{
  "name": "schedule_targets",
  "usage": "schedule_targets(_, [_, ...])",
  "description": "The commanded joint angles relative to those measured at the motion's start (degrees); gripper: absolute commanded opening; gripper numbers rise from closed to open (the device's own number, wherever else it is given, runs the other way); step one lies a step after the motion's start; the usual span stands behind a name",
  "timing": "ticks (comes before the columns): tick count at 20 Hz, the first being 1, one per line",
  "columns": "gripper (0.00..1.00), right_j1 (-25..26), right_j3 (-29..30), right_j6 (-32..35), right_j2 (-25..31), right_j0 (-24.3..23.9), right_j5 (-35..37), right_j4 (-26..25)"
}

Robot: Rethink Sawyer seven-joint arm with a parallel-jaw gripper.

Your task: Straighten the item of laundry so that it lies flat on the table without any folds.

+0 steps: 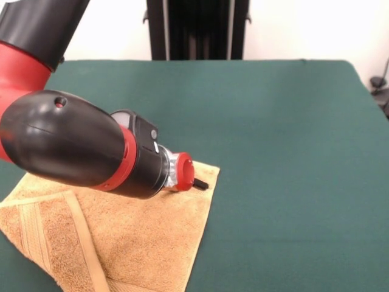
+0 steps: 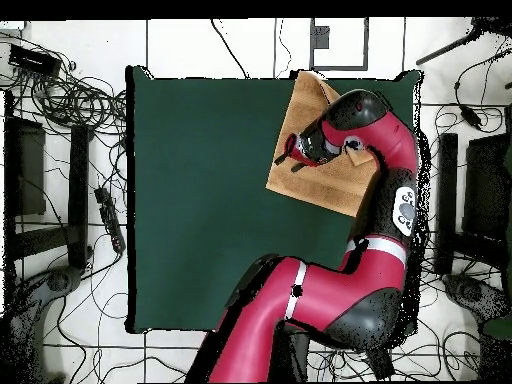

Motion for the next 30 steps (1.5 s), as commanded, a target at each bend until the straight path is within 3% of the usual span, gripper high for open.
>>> schedule_targets(1, [1.00,14.3,-2.3,-2.3,3.8,0.0,-11.5,-3.9])
schedule_targets(5, [1.00,16.1,-3.3,-4.8,4.6,0.2,-13.4,-4.3])
schedule_targets(9, [1.00,16.8,-2.8,-2.8,5.2,0.5,-13.0,-4.1])
schedule_targets(19, [1.00,15.0,0.4,-4.9,4.9,1.2,1.6,-5.2])
schedule_targets(26, [1.00,10.4,8.1,-0.2,5.8,2.2,5.2,-5.0])
schedule_targets(30, [1.00,9.1,8.6,-1.6,6.0,2.4,6.9,-5.1])
